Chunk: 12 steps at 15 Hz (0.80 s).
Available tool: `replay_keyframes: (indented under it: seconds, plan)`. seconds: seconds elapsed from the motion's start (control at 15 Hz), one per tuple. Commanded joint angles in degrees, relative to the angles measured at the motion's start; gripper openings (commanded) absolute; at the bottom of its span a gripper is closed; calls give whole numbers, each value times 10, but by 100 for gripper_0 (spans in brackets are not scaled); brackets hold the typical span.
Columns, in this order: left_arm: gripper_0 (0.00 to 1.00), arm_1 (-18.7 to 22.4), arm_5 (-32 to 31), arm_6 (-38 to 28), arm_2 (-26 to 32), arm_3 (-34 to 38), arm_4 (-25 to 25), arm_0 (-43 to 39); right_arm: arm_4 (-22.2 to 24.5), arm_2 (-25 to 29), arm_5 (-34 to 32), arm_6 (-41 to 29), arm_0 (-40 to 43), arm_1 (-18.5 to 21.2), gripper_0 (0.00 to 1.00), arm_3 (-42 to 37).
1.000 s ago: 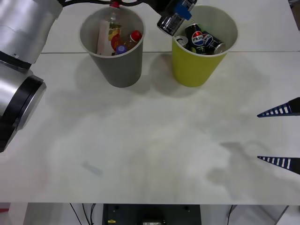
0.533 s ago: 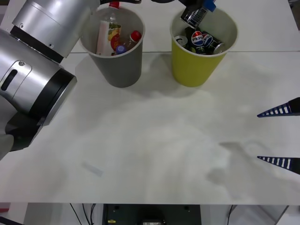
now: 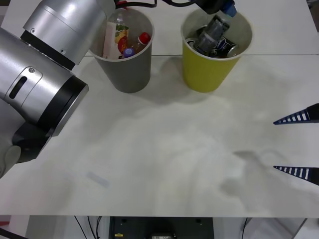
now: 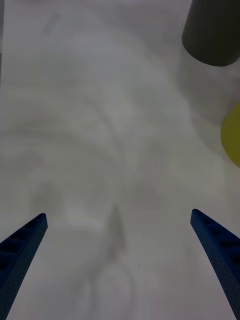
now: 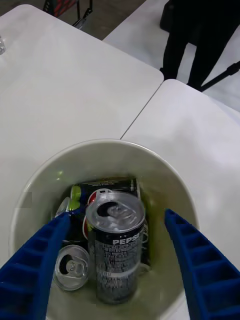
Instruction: Put the can into the green bin and the plastic bottle into the gray bin
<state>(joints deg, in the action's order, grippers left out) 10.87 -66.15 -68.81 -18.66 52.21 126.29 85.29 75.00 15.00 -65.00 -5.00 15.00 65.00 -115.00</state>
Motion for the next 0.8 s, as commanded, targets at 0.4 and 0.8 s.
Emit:
replay_keyframes:
  seconds: [0.4, 0.8]
  plan:
    - [100, 117, -5, 84, -92, 11, -204, -3, 0, 0, 0, 0, 0, 0, 100, 0]
    - [100, 267, -6, 97, -137, 230, -286, -108, 0, 0, 0, 0, 0, 0, 100, 0]
